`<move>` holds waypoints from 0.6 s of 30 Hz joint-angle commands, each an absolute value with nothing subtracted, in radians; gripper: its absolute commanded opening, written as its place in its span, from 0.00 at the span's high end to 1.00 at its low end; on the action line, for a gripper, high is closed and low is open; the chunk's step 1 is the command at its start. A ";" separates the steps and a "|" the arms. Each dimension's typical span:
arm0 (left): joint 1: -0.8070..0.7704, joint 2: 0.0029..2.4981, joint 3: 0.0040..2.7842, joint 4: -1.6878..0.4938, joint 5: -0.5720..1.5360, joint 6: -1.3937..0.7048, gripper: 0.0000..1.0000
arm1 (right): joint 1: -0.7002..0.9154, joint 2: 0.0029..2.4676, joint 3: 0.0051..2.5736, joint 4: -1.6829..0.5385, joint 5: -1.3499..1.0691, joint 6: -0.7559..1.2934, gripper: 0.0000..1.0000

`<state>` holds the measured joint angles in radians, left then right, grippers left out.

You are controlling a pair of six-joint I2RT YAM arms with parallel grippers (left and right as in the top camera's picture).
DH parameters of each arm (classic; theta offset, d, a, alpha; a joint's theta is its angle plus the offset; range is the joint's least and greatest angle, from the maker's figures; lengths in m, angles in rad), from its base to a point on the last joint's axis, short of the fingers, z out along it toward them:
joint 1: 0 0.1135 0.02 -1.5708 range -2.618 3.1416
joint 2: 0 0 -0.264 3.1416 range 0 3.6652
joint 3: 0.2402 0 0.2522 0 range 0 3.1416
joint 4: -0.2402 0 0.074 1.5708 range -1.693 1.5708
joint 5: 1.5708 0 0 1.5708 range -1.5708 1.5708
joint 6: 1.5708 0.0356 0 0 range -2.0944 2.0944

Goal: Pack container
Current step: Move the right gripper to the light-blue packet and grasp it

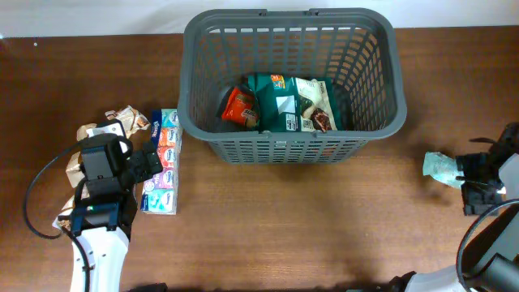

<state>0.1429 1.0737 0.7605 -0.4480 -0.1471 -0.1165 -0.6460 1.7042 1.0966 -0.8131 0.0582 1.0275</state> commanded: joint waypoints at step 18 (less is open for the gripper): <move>0.147 1.081 0.754 -0.448 -0.146 -0.118 0.01 | -0.613 1.693 1.111 -0.670 -0.002 1.237 0.01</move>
<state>0.1429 1.0737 0.7605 -0.4480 -0.1471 -0.1165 -0.6395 1.7042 1.0977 -0.6819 -0.0277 1.2133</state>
